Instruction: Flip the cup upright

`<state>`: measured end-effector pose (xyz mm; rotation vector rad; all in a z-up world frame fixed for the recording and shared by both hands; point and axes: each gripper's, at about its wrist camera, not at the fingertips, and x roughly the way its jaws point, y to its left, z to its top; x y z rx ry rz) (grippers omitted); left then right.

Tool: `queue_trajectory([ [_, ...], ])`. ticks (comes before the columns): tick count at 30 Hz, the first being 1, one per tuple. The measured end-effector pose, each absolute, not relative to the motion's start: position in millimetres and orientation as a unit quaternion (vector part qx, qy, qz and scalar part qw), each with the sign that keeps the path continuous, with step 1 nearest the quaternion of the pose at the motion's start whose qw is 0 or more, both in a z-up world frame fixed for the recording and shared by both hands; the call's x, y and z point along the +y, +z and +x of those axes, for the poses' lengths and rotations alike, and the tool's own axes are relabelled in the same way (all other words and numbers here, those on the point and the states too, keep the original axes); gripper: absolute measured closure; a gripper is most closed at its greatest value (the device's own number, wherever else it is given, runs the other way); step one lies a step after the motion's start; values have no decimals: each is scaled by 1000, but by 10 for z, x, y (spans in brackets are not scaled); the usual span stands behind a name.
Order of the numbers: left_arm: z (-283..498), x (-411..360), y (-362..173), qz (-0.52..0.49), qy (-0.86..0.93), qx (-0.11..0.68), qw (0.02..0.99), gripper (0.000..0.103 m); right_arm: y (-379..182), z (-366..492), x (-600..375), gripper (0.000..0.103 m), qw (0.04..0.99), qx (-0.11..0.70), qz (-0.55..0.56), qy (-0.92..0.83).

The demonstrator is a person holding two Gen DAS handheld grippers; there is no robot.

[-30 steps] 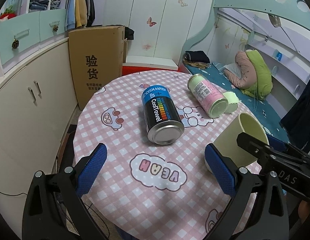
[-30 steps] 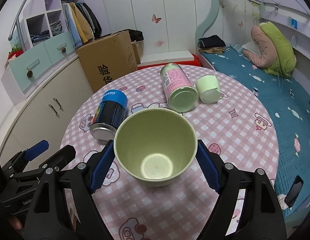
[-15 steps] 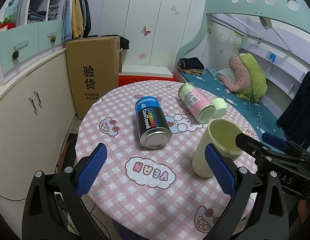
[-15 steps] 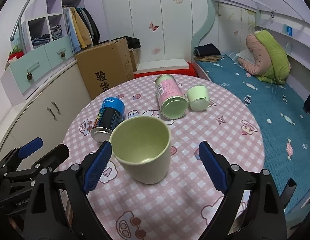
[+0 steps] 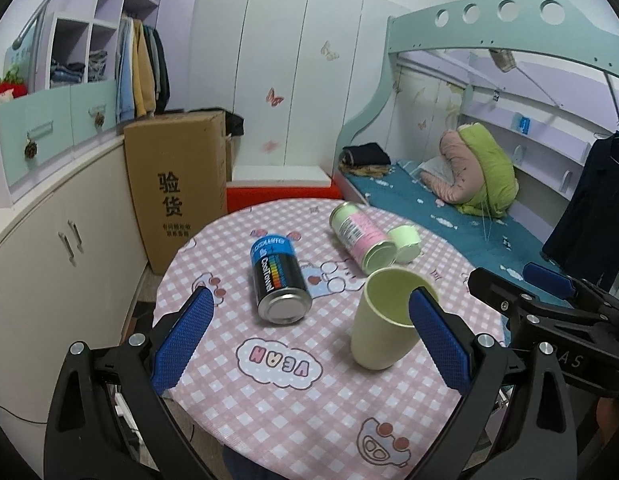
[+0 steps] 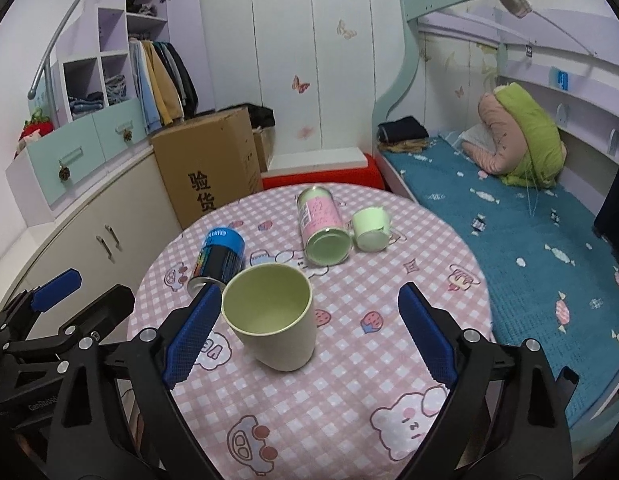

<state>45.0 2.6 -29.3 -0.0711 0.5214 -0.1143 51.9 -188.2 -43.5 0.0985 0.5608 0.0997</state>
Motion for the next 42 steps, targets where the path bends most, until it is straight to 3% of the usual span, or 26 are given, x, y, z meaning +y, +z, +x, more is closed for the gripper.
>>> queue_trajectory([
  [10, 196, -27, -111, -29, -66, 219, 973, 9, -205, 213, -1957, 10, 968, 242, 49, 52],
  [42, 84, -3, -49, -17, -46, 197, 979, 8, -90, 9, -1950, 7, 972, 226, 45, 50],
])
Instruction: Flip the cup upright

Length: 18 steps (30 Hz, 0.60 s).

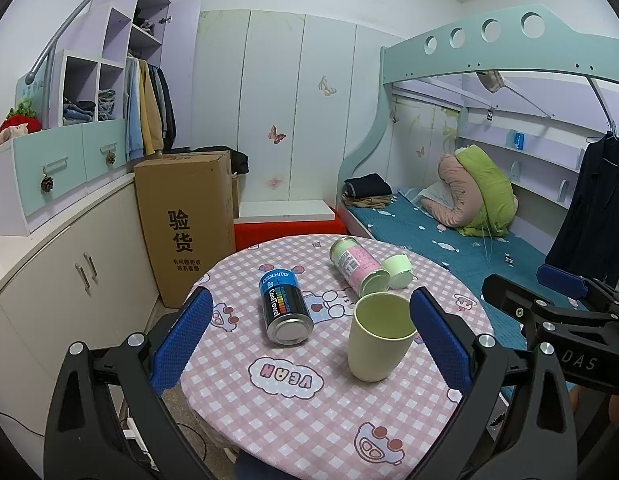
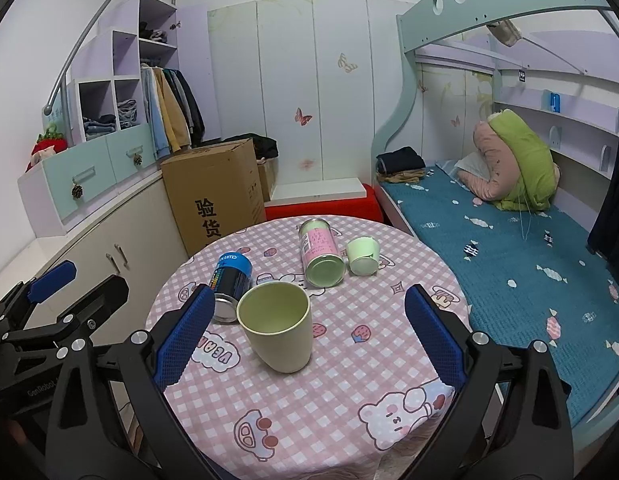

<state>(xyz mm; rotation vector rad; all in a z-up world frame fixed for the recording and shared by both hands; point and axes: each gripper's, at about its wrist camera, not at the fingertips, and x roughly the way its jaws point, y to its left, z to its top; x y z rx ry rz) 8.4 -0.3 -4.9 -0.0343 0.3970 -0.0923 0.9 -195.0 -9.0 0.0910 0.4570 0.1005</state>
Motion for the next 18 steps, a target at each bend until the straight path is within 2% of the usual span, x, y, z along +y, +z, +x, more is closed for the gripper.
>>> queue_trajectory([
  [18, 145, -14, -68, -12, -32, 195, 980, 8, -137, 80, -1959, 7, 970, 234, 46, 48],
])
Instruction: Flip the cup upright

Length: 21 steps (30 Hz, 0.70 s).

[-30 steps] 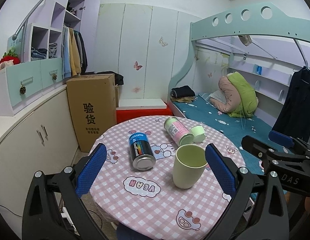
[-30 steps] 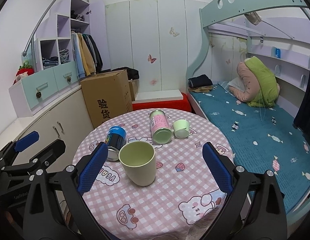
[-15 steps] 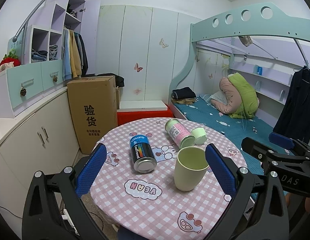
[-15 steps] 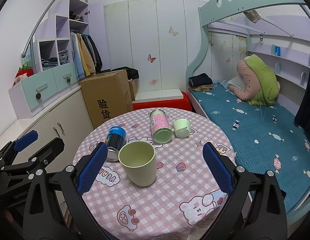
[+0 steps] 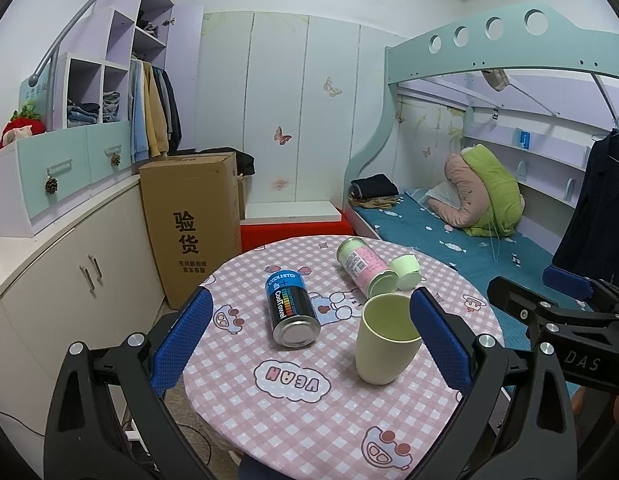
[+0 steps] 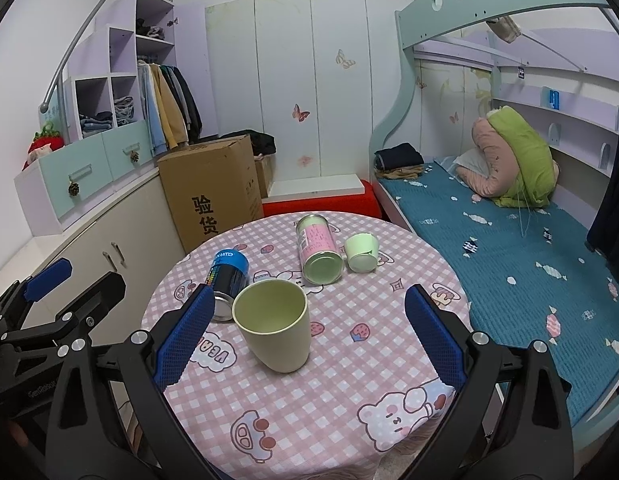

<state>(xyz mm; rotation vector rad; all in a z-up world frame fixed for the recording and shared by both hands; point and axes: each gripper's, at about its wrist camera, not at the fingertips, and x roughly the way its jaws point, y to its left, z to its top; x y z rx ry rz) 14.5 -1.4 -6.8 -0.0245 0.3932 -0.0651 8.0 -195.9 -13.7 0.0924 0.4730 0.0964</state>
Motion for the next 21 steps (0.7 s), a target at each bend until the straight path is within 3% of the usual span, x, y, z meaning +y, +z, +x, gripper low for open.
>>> queue_trajectory([
  [21, 180, -2, -94, -10, -28, 194, 981, 8, -175, 133, -1946, 7, 969, 238, 49, 49],
])
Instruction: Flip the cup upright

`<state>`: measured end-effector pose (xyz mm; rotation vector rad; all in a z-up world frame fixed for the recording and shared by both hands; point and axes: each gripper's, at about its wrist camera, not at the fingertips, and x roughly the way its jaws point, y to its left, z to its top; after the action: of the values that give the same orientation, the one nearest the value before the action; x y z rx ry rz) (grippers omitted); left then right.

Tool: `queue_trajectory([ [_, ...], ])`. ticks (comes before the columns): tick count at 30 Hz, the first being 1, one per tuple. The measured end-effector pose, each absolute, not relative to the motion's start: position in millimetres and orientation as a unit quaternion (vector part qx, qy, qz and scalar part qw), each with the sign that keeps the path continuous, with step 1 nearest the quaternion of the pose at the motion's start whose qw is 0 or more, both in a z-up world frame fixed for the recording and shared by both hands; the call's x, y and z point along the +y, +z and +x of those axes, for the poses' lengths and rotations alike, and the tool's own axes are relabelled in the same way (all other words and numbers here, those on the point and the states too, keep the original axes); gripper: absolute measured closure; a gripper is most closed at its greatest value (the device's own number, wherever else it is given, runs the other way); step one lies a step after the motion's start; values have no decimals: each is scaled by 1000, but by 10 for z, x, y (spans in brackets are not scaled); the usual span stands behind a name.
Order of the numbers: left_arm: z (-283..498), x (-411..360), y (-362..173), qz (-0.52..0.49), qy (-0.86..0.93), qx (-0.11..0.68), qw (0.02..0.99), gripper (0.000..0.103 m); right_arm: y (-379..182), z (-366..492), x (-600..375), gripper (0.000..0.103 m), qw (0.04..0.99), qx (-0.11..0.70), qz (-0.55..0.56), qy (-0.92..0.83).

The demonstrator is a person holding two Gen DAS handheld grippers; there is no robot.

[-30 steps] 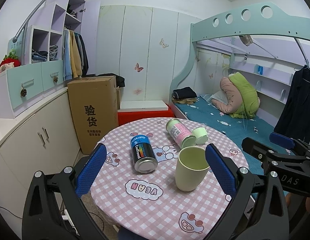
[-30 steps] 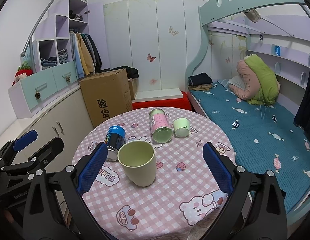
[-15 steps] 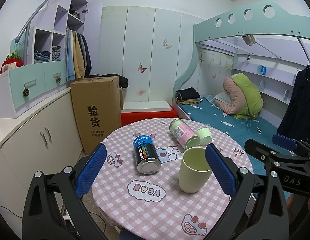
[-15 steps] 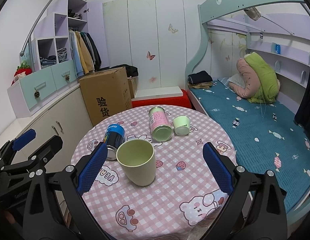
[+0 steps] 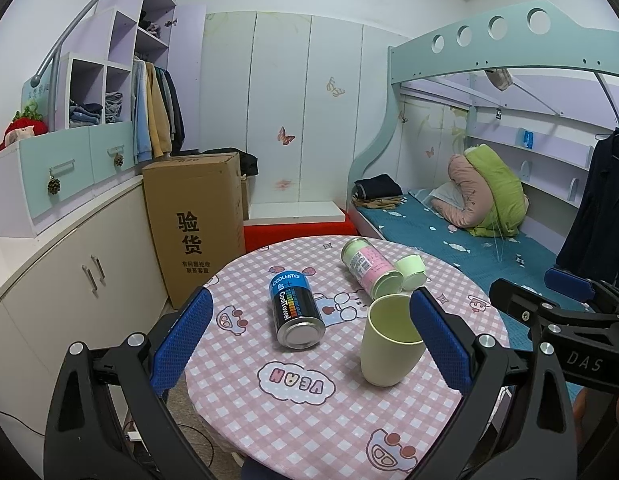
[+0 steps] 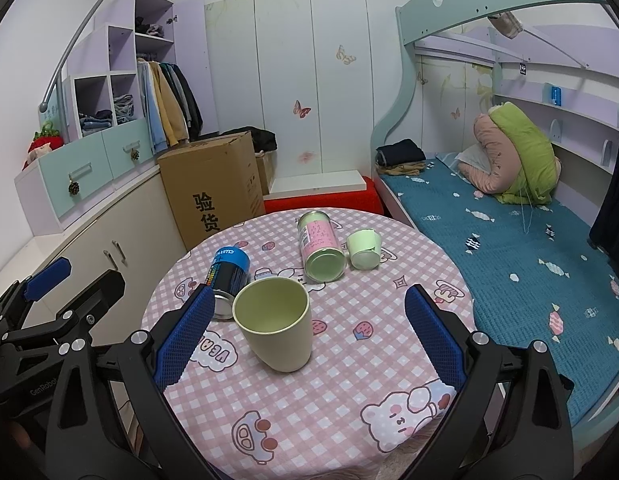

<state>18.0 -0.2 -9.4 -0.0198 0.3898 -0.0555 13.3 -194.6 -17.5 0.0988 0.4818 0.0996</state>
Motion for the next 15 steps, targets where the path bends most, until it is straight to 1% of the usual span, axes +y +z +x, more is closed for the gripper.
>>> queue_trajectory([
  [15, 180, -4, -95, -10, -27, 194, 981, 8, -169, 134, -1948, 7, 969, 239, 48, 49],
])
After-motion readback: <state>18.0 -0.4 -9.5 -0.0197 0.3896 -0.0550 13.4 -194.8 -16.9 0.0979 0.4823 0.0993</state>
